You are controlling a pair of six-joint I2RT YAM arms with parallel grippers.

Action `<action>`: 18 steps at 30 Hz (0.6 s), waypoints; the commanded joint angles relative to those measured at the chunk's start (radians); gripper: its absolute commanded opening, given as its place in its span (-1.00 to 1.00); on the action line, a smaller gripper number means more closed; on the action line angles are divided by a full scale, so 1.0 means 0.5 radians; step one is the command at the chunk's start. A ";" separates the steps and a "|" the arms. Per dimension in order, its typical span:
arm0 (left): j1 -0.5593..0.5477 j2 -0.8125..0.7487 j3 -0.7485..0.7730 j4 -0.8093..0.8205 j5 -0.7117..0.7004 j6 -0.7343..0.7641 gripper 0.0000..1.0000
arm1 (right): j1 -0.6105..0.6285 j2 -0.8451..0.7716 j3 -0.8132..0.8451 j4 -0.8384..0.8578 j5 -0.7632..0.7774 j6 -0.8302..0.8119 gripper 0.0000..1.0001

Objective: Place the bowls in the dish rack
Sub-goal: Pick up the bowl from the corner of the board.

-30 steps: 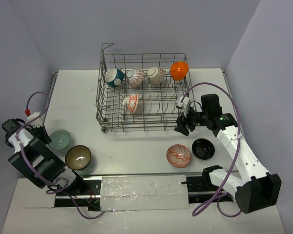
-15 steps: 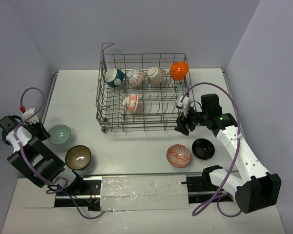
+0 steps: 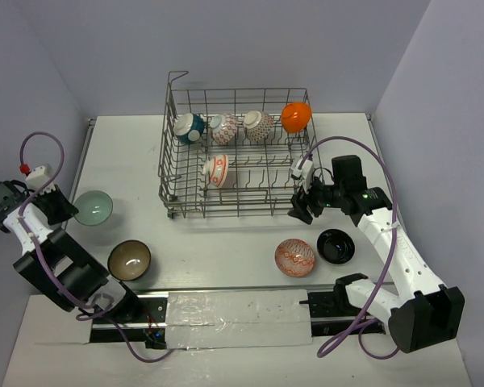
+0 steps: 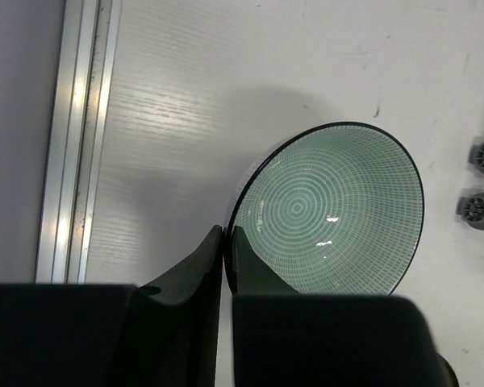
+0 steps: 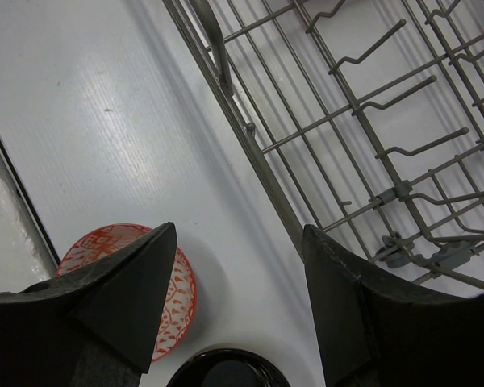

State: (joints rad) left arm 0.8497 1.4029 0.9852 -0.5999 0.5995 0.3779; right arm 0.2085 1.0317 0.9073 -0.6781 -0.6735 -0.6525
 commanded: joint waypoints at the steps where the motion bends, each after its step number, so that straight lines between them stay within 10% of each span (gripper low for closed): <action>1: -0.021 -0.124 0.149 -0.030 0.197 -0.081 -1.00 | -0.015 -0.032 -0.023 0.086 -0.006 -0.014 0.43; 18: -0.224 -0.318 0.554 -0.159 0.289 -0.403 -0.99 | 0.046 -0.042 -0.002 0.052 -0.064 -0.014 0.43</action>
State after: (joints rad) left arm 0.7670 1.2907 1.1896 -0.6792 0.6872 0.2230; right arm 0.2157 1.0306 0.8955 -0.6727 -0.6830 -0.6525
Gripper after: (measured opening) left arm 0.105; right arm 0.714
